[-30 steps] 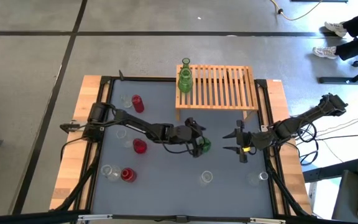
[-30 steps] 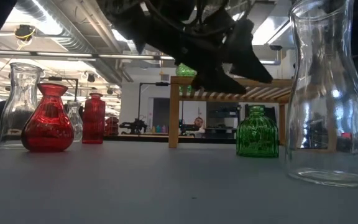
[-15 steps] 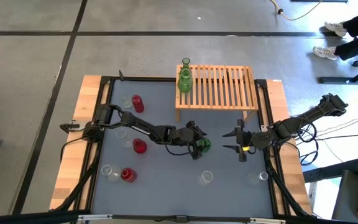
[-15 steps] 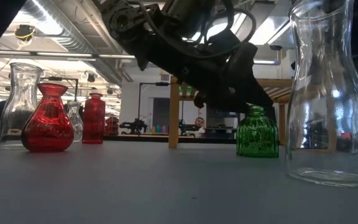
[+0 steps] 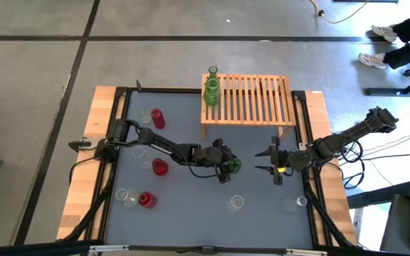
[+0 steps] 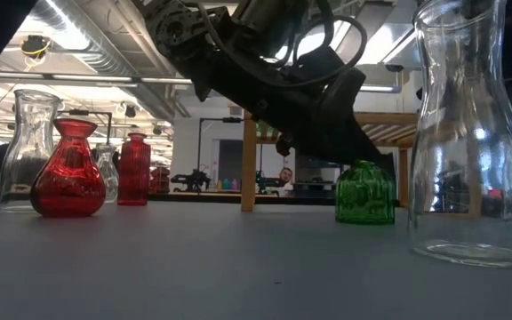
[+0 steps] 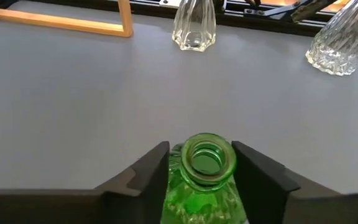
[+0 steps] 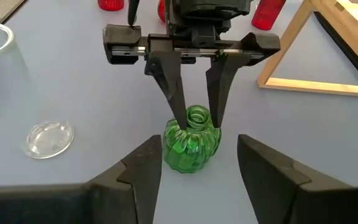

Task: Sort vases onto shelf
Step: Put the green vase on the shelf, aligned with the other green vases

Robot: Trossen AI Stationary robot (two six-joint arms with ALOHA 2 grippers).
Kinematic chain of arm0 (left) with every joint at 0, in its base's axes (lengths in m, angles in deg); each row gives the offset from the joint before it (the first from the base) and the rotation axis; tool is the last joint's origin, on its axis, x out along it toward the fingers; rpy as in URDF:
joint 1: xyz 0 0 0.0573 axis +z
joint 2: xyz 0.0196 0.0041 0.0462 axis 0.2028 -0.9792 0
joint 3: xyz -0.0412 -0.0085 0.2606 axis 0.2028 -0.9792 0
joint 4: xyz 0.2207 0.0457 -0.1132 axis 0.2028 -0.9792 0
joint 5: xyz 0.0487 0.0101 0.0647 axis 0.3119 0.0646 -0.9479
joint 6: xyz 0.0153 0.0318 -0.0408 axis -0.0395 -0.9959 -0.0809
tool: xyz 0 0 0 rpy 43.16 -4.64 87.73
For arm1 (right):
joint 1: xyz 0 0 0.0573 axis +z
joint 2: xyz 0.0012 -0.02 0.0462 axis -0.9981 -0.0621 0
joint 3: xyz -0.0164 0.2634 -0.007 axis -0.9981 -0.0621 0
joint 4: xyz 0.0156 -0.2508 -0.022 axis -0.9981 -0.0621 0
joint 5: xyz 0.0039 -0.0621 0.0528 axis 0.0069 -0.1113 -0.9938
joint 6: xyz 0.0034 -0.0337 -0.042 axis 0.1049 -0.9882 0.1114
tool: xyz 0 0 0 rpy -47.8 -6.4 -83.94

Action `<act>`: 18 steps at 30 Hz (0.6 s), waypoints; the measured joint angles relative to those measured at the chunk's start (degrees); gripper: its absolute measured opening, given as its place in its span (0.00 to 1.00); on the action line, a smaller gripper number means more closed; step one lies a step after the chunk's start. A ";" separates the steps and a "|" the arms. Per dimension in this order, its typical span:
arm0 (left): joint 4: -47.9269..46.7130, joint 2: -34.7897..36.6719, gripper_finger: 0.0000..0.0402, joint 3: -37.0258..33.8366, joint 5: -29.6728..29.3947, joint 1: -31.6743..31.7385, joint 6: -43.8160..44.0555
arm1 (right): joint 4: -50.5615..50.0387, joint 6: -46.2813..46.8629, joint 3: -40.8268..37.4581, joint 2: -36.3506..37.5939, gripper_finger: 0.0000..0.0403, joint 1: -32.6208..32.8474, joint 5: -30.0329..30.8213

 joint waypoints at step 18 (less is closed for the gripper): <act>0.13 0.27 0.28 0.00 -0.06 -0.16 -0.15 | -0.04 0.05 0.00 -0.02 0.49 0.01 0.02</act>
